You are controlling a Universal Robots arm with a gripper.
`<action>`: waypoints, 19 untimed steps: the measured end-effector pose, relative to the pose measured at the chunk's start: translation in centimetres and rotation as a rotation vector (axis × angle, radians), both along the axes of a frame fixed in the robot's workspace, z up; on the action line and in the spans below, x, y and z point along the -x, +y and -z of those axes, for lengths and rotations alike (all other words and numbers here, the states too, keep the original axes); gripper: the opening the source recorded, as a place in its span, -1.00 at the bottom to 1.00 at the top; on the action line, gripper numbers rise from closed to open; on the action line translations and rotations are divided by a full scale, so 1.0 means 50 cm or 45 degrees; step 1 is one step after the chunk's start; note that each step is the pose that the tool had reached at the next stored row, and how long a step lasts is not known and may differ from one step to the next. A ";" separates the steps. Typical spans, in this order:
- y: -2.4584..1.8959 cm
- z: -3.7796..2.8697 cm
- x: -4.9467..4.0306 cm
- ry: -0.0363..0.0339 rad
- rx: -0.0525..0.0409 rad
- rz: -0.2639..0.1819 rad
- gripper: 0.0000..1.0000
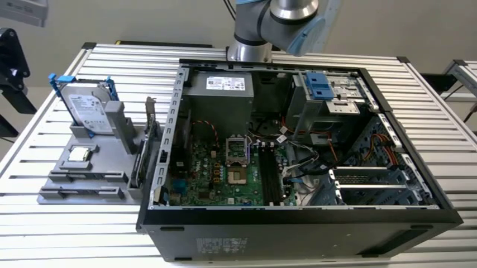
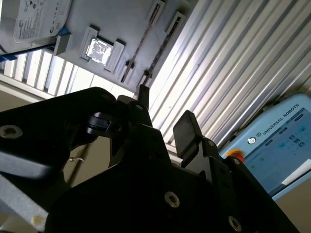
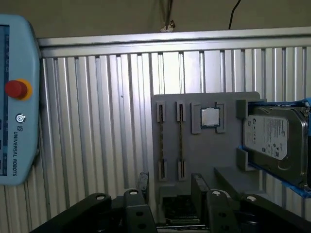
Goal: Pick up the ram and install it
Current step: 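Pick up the ram and move it above insertion slot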
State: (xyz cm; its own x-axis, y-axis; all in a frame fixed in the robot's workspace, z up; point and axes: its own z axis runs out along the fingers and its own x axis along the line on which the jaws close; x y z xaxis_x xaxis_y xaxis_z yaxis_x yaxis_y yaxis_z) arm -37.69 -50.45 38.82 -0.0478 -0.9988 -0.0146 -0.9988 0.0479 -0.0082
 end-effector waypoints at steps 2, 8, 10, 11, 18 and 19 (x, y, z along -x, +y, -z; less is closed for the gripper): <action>-0.0002 0.002 0.000 0.0000 0.000 -0.021 1.00; -0.0001 0.011 0.000 0.0001 0.000 -0.050 1.00; -0.0001 0.013 0.000 0.0001 0.000 -0.056 1.00; -0.0001 0.013 0.000 0.0001 0.000 -0.058 1.00; -0.0001 0.014 0.000 -0.0001 0.000 -0.060 1.00; -0.0001 0.016 0.000 -0.0002 0.000 -0.060 1.00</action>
State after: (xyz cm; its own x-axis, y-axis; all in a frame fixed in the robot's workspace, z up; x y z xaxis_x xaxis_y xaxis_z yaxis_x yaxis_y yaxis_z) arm -37.68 -50.46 38.03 -0.0003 -0.9999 -0.0147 -1.0000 0.0005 -0.0083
